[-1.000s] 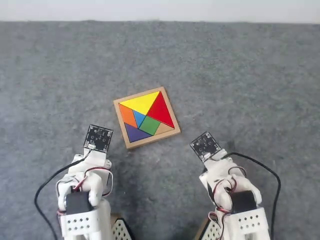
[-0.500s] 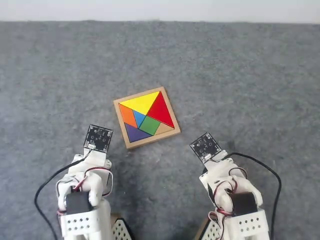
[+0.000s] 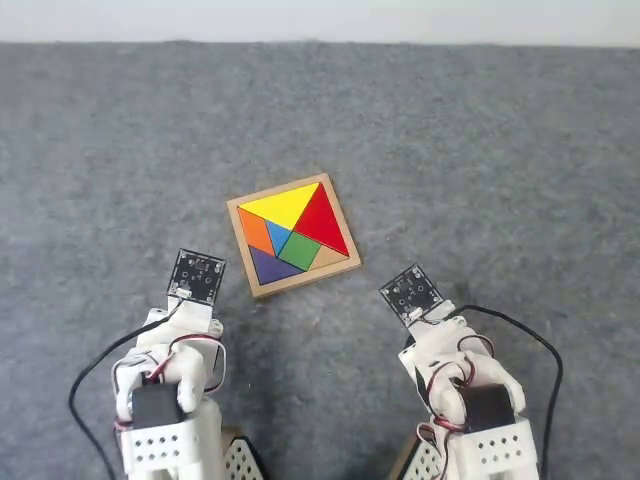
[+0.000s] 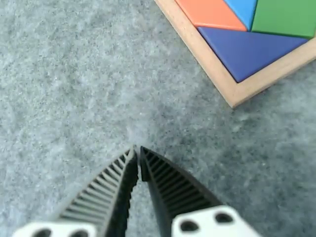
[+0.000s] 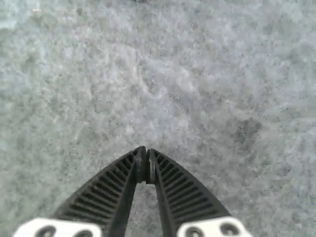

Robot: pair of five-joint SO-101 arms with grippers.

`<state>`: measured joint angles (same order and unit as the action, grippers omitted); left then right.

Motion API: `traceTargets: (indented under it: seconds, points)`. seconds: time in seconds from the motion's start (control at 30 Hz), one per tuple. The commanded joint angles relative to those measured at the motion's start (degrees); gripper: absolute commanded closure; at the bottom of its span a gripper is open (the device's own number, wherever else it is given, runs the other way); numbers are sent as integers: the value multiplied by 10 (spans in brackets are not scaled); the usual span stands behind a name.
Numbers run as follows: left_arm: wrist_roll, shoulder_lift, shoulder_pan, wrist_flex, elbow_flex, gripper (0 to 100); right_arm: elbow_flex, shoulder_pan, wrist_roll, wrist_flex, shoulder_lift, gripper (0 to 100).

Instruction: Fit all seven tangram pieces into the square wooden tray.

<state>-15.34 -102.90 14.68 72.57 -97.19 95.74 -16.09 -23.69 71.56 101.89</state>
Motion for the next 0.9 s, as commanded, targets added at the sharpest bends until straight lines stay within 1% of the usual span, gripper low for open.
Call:
traceTargets:
  seconds: [0.0, 0.13, 0.23, 0.3, 0.4, 0.87]
  points:
    - [-9, -9, -6, 2, 8, 983, 8, 5, 3, 3, 14, 991]
    - [-58, -11, -114, 5, 8, 983, 8, 5, 3, 3, 14, 991]
    - [-63, -11, -167, 6, 8, 983, 8, 6, 3, 3, 14, 991]
    - [-63, -11, -188, 6, 8, 983, 8, 6, 3, 3, 14, 991]
    - [-63, -11, -202, 6, 8, 983, 8, 6, 3, 3, 14, 991]
    - [-63, -11, -200, 6, 8, 983, 8, 7, 3, 3, 13, 991]
